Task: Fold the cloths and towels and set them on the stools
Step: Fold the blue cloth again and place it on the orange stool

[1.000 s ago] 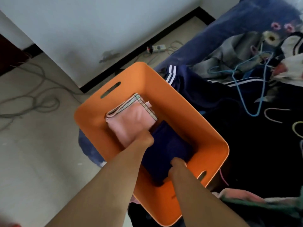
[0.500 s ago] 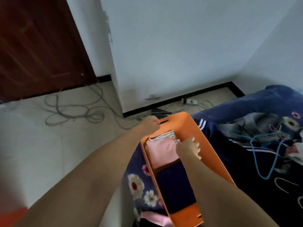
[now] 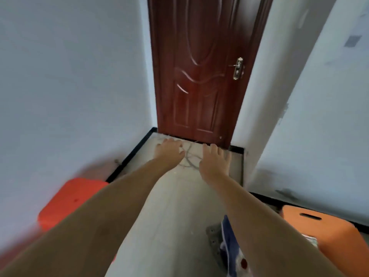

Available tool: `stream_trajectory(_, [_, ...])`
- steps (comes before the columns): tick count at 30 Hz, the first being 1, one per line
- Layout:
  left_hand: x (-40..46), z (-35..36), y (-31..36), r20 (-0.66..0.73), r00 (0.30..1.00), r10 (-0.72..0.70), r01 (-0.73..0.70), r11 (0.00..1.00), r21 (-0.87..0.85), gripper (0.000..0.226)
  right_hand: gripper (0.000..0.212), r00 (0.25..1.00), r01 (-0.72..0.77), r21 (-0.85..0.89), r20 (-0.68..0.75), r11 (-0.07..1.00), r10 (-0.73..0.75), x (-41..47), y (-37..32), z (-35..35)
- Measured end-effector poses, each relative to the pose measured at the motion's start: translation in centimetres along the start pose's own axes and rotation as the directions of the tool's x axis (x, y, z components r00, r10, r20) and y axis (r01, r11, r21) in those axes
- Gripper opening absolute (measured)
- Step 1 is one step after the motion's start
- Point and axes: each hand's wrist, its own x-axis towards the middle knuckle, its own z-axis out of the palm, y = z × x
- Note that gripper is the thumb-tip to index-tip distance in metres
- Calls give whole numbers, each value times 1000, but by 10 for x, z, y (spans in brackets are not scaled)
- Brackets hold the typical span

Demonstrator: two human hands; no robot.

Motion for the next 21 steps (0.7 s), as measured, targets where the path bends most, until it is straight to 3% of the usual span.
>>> stream_trajectory(5, [-152, -81, -172, -47, 957, -285, 287, 956, 61, 40, 53, 939, 344, 9, 27, 939, -344, -77, -182, 2])
stream_trajectory(9, [-292, -124, -278, -133, 831, -541, 550, 834, 43, 38, 39, 801, 597, 86, -31, 797, -597, -162, -312, -2])
stream_trajectory(13, [-434, -153, -356, -194, 637, -746, 759, 651, -15, 36, 44, 610, 789, 100, -20, 606, -792, -254, -423, 4])
stream_trajectory(18, [-569, -151, -412, -158, 374, -914, 909, 395, -132, 37, 44, 426, 895, 98, 99, 435, -899, -338, -508, 36])
stream_trajectory(21, [-624, -136, -438, -105, 260, -960, 945, 275, -175, 37, 43, 339, 929, 97, 171, 358, -925, -370, -542, 60])
